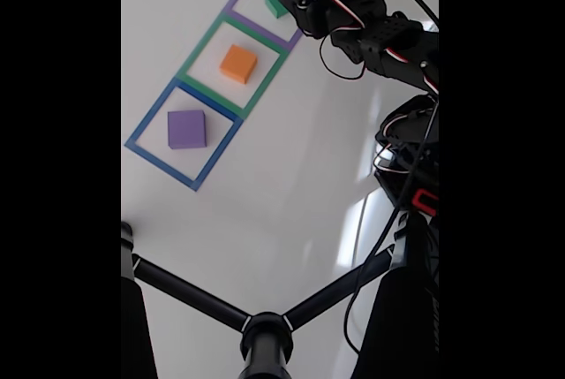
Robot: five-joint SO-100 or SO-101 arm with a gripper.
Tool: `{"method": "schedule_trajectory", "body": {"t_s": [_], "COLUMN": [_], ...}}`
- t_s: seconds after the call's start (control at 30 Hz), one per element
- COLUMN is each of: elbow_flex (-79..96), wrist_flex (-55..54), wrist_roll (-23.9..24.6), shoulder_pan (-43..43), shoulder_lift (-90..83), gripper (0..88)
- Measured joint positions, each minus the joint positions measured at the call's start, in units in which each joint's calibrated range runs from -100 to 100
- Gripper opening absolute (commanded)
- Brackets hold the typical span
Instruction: Tower of hanoi
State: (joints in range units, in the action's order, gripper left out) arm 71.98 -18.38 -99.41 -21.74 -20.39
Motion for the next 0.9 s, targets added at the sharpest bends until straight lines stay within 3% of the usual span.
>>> {"method": "schedule_trajectory", "body": {"t_s": [0.47,0.9], "elbow_flex": [-0.09,-1.39], "wrist_flex": [-21.99,-28.65], "wrist_roll": [0.00,0.00], "shoulder_pan": [0.41,0.41], "shoulder_lift": [18.83,26.51], "gripper": [2.7,2.7]}}
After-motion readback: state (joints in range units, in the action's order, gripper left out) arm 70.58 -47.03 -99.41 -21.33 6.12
